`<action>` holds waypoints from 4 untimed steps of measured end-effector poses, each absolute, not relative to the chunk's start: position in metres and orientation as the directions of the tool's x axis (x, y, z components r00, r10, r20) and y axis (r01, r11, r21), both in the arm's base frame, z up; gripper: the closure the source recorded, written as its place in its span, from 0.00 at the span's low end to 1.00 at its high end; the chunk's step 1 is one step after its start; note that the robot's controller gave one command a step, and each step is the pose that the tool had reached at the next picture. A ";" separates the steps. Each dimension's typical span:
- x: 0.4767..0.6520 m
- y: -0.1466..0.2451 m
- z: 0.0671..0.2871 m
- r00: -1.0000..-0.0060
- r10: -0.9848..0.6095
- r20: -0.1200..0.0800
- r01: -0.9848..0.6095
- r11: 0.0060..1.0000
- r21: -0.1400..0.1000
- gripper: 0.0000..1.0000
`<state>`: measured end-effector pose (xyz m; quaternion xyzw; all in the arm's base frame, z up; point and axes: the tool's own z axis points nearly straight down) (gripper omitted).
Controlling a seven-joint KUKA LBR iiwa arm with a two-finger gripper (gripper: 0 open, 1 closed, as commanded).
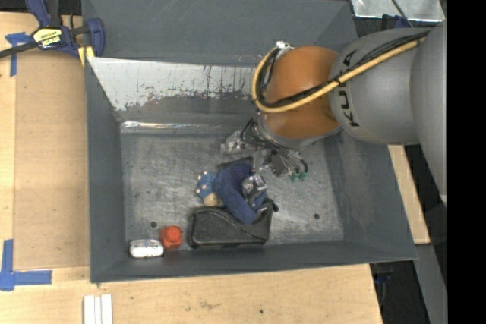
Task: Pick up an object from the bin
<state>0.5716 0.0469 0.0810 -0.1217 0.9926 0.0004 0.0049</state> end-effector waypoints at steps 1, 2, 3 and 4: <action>0.572 0.041 0.081 -0.973 -0.230 -0.011 -0.230 0.973 0.007 0.00; 0.568 0.040 0.081 -0.972 -0.233 0.006 -0.233 0.973 0.006 1.00; 0.570 0.039 0.097 -0.972 -0.233 -0.002 -0.233 0.972 -0.001 1.00; 0.573 0.039 0.176 -0.973 -0.232 -0.012 -0.231 0.973 -0.003 1.00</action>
Offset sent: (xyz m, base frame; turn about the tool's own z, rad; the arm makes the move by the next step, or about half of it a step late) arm -0.0064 -0.0105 -0.0110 0.0088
